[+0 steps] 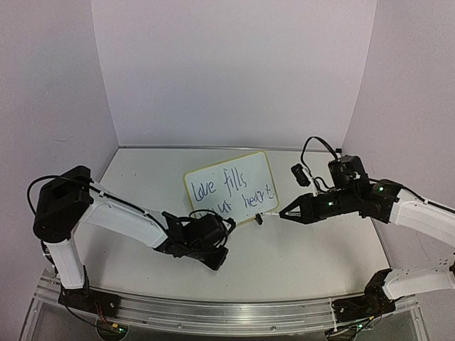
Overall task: Write a sentence on the whiteboard
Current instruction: Move the pen cap to the center of the board.
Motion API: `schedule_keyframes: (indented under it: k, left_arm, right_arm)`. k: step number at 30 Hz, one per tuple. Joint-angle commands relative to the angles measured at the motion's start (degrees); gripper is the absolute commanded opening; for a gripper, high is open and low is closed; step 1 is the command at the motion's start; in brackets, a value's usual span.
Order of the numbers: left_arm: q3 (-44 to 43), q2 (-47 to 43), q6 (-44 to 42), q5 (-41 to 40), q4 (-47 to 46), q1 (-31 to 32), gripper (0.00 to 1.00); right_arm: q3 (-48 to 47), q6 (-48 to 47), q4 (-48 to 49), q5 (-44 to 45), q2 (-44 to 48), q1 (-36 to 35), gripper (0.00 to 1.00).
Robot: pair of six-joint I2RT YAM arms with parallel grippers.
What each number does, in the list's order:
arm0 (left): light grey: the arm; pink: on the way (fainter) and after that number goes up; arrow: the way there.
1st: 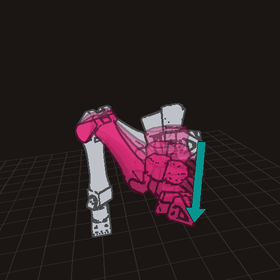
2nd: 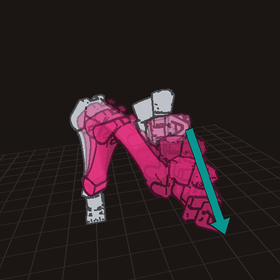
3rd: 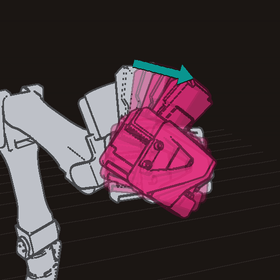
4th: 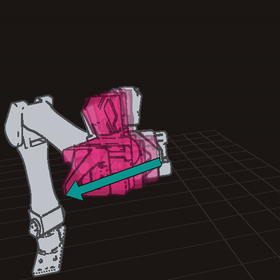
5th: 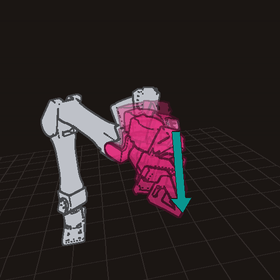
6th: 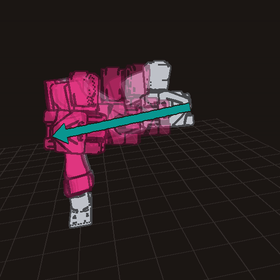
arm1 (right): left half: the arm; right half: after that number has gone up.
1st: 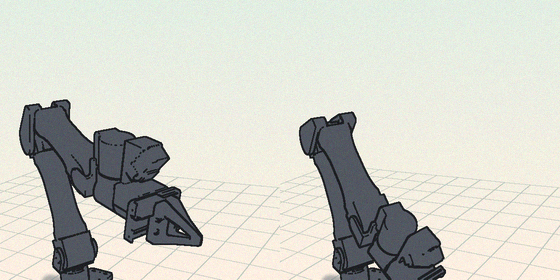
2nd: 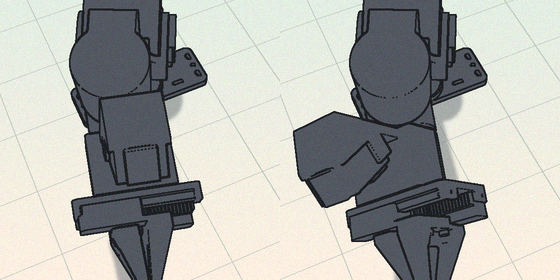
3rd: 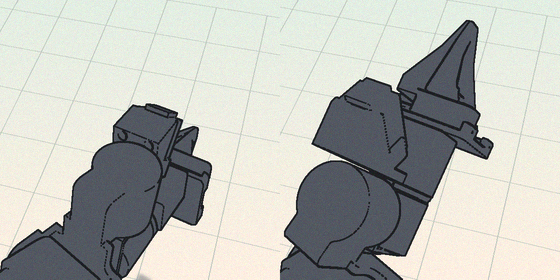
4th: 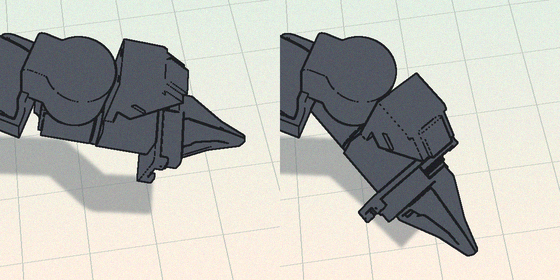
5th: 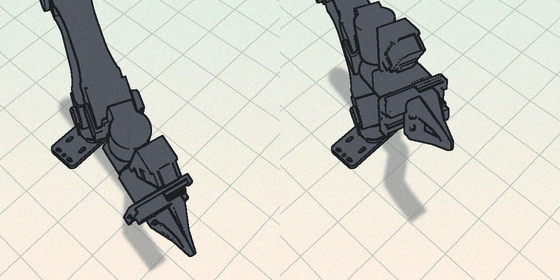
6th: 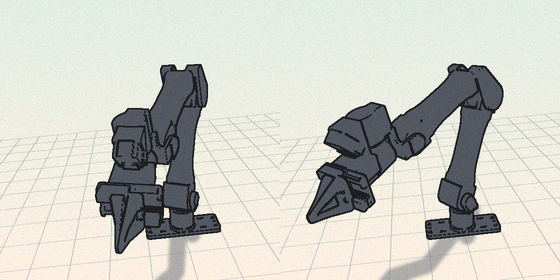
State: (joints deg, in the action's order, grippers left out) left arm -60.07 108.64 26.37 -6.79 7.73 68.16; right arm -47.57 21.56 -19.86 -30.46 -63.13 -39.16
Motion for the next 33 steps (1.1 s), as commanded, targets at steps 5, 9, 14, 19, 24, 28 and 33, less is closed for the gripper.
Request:
schedule_keyframes:
  k: [5,9,14,19,24,28,33]
  left_arm:
    - [11.8,-15.2,12.3,-4.4,5.7,0.9,0.05]
    - [13.9,-17.2,15.8,-7.5,9.3,0.9,0.09]
    - [13.3,-15.3,17.1,-8.1,10.4,0.9,0.12]
    - [13.5,-14.6,17.5,-7.3,9.4,0.9,0.20]
    - [15.3,-15.3,18.6,-5.9,8.7,0.9,0.30]
    - [16.1,-15.9,18.8,-6.2,9.1,0.9,0.38]
    - [15.0,-15.5,18.4,-6.3,11.0,0.9,0.40]
  right_arm:
    - [0.6,0.6,3.2,1.0,0.2,0.1,0.00]
    - [0.6,0.8,4.3,0.8,-0.7,0.1,0.00]
    - [0.7,1.1,4.7,0.7,-0.8,0.1,0.00]
    - [1.3,1.3,4.7,1.1,0.1,0.1,0.00]
    - [1.9,1.6,4.8,1.7,0.7,0.1,0.00]
    - [2.5,2.0,5.3,1.6,1.2,0.1,0.00]
    - [3.0,2.2,5.4,1.7,2.1,0.1,0.00]
